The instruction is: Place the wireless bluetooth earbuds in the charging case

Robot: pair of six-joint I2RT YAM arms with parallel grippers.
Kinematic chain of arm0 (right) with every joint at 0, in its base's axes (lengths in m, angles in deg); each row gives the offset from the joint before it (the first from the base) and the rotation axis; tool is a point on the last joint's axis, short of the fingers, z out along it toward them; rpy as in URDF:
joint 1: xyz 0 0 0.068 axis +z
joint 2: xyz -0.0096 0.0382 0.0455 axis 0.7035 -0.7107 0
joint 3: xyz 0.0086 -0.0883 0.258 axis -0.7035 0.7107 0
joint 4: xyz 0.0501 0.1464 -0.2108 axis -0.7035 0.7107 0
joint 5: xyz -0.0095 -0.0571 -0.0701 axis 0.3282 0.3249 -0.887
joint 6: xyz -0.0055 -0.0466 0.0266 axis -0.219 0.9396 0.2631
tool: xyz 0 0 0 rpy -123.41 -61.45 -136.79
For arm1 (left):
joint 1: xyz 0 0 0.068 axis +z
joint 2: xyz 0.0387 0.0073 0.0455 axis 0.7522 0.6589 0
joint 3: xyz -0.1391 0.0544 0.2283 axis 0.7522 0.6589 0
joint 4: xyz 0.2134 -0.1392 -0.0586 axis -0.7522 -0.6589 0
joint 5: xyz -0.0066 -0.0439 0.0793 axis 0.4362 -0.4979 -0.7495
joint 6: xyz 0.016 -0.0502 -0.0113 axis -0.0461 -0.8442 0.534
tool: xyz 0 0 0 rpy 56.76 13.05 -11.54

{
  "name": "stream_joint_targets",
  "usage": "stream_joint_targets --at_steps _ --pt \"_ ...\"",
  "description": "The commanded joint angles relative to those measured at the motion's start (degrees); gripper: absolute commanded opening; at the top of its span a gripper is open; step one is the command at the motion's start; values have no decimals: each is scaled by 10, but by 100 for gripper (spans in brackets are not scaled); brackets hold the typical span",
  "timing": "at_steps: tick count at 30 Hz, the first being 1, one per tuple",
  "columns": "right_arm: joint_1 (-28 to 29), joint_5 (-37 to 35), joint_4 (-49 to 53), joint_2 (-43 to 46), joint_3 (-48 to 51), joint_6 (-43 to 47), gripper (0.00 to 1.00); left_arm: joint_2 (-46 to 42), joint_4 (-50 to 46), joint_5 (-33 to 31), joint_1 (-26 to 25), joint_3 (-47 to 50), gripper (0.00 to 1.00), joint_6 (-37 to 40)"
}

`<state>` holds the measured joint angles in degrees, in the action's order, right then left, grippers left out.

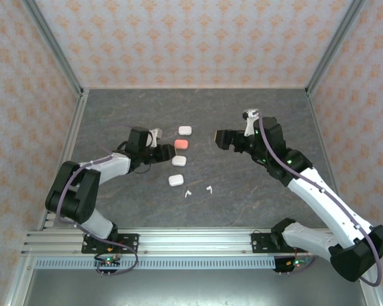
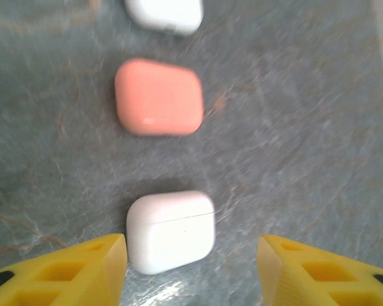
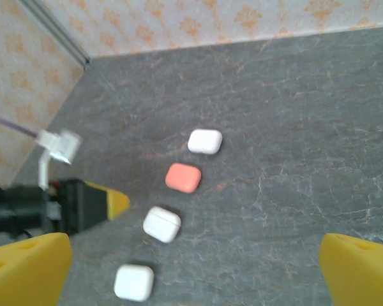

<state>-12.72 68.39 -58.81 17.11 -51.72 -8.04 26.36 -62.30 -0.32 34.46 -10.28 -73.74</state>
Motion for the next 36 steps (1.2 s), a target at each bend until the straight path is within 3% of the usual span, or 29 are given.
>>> stream_joint_targets --at_steps 1,7,12,17,26,36 --pt "22 27 25 -31 -25 83 99 -55 -28 -23 22 -6 60 10" --pt "82 63 71 -137 -58 289 99 -122 -9 -20 86 7 69 -64" --pt "111 106 61 -219 -84 436 99 -139 20 -30 117 35 71 -116" --pt "151 72 108 -322 -151 543 99 -170 38 -47 133 76 73 -146" --pt "194 59 105 -444 -205 617 99 -230 3 -41 174 106 76 -144" --pt "206 49 118 -525 -249 644 84 -261 -31 -36 194 111 76 -129"
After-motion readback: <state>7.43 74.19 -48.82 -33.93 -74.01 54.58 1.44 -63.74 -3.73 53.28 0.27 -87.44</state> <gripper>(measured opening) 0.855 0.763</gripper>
